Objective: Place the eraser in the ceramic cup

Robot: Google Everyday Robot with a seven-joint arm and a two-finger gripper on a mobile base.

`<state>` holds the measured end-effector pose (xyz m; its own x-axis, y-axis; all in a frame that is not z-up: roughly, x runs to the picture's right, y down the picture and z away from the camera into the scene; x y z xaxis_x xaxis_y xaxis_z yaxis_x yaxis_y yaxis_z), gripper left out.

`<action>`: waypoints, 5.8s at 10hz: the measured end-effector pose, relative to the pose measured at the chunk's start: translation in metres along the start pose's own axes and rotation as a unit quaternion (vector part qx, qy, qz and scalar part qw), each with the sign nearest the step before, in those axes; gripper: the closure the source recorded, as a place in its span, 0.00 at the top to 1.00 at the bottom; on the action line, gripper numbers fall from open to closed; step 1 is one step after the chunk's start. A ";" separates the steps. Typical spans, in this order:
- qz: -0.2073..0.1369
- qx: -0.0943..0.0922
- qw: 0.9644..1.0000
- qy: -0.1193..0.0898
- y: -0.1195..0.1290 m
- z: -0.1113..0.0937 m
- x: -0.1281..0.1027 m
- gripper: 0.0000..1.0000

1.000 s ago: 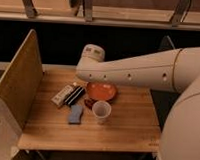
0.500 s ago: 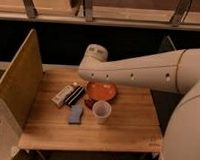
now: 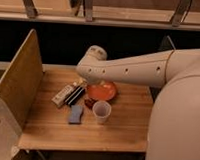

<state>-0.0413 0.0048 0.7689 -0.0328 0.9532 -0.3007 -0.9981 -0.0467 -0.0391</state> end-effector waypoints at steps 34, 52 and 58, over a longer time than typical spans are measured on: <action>-0.086 0.032 0.975 0.202 0.078 0.195 0.010 0.70; -0.078 0.053 0.993 -0.072 0.034 -0.013 -0.055 0.00; -0.061 0.099 0.980 -0.162 0.001 -0.081 -0.064 0.00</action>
<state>-0.0365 -0.0803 0.7104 0.1043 0.9944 0.0143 -0.9851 0.1014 0.1387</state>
